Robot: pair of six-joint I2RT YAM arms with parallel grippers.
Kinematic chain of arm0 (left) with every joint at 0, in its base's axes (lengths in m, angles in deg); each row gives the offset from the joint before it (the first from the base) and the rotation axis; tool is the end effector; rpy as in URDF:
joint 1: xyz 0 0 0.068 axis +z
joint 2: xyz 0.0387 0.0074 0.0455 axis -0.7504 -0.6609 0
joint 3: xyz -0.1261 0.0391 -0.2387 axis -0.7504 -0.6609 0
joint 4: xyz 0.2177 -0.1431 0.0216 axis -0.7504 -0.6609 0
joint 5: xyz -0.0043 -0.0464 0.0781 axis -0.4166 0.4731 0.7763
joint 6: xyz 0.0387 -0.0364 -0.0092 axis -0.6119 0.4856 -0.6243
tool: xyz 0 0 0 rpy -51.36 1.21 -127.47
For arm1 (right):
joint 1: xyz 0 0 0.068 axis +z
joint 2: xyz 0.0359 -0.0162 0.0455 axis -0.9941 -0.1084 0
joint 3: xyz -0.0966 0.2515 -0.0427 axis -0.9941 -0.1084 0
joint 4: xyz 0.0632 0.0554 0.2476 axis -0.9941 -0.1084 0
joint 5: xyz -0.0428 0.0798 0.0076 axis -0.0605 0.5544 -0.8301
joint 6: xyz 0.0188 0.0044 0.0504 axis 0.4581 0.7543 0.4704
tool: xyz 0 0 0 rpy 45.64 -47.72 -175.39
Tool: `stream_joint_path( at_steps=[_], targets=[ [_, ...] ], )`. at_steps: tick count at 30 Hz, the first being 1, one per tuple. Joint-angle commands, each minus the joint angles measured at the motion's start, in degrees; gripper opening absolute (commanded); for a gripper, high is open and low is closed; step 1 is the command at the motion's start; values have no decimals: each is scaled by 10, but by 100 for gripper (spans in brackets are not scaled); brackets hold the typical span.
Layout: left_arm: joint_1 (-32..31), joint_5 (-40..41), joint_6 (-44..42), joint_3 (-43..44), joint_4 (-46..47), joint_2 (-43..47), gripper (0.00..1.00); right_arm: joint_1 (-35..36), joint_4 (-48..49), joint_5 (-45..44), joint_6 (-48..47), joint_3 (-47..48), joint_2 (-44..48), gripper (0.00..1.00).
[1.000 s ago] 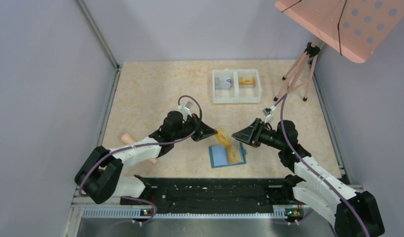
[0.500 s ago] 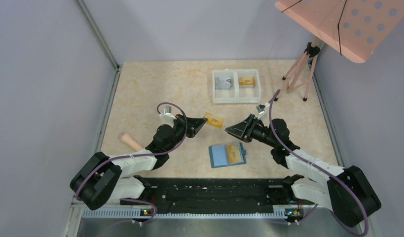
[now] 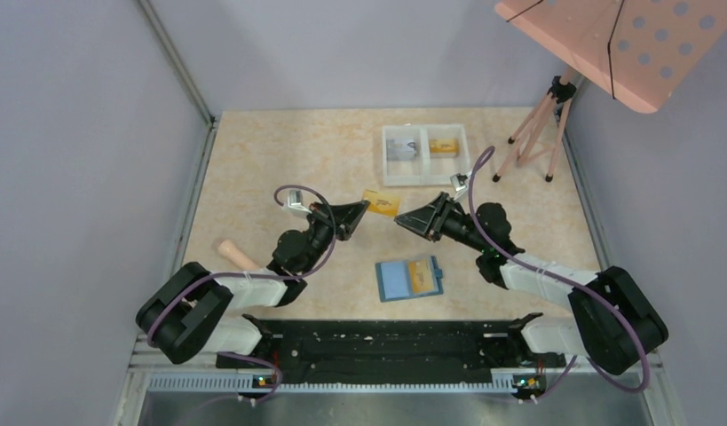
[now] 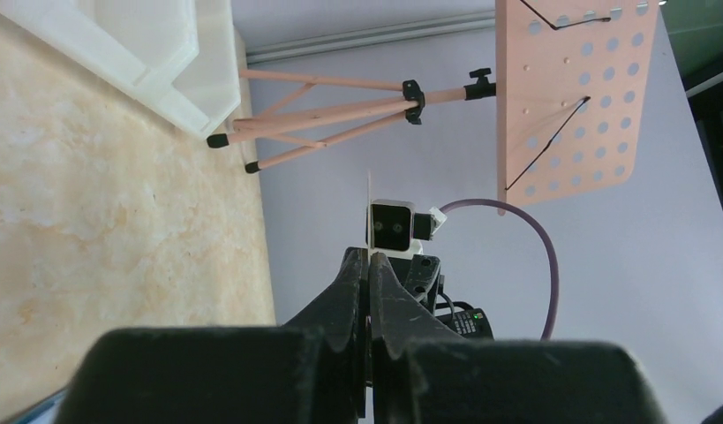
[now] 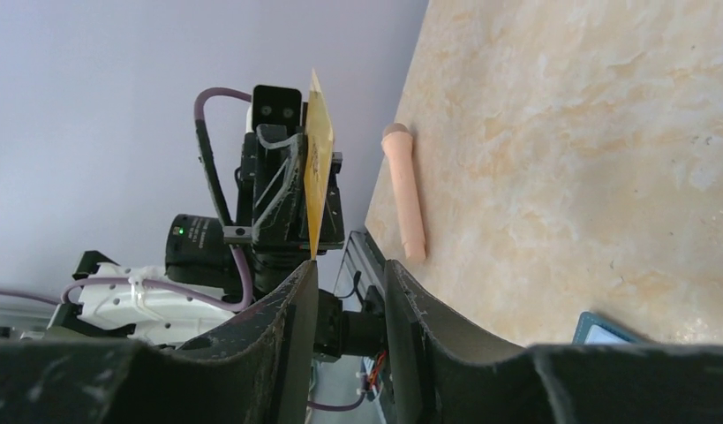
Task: Take the credit cards out of the card holder
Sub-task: Place the credit card in the storage box.
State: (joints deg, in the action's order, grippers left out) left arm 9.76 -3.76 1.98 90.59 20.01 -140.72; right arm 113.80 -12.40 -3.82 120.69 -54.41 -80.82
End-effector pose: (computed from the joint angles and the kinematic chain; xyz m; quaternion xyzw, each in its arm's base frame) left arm 0.1901 -0.1498 0.2077 -0.2749 0.5889 -0.6559 0.3839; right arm 0.2079 0.1400 0.2192 0.0614 0.7126 0.6261 0.3105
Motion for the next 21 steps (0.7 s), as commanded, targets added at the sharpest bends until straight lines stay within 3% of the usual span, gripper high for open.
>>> stream_joint_path(
  at_steps=[1,14,21],
  targets=[
    [-3,4,9,-9,64,-11,0,12,52,10,5,21,-5,34],
    [-4,-1,22,-13,75,-21,0,14,43,2,-1,42,-20,35],
    [-5,-4,20,-17,68,-15,0,16,66,5,2,47,-35,0]
  ],
)
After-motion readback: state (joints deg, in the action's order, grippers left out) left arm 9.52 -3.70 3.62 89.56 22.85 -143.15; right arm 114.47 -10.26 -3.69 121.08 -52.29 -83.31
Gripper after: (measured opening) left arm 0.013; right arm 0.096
